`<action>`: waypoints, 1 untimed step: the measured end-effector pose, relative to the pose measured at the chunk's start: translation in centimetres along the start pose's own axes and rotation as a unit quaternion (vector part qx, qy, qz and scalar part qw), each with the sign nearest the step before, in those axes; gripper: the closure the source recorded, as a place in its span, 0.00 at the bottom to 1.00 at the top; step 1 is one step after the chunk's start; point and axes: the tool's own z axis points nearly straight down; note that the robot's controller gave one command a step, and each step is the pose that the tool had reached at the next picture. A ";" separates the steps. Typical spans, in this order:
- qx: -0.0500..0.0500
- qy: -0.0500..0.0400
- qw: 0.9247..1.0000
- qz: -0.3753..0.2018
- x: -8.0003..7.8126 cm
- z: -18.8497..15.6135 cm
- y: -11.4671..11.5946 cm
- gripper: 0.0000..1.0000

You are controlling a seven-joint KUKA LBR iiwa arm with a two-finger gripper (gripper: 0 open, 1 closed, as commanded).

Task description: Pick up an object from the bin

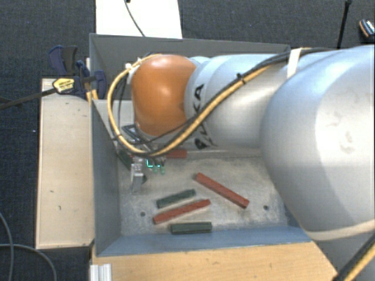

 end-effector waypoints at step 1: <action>0.002 -0.001 1.000 0.016 -1.9 7.4 -6.7 0.00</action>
Offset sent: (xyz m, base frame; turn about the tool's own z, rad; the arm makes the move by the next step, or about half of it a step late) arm 0.0185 -0.0620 -0.0703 0.0258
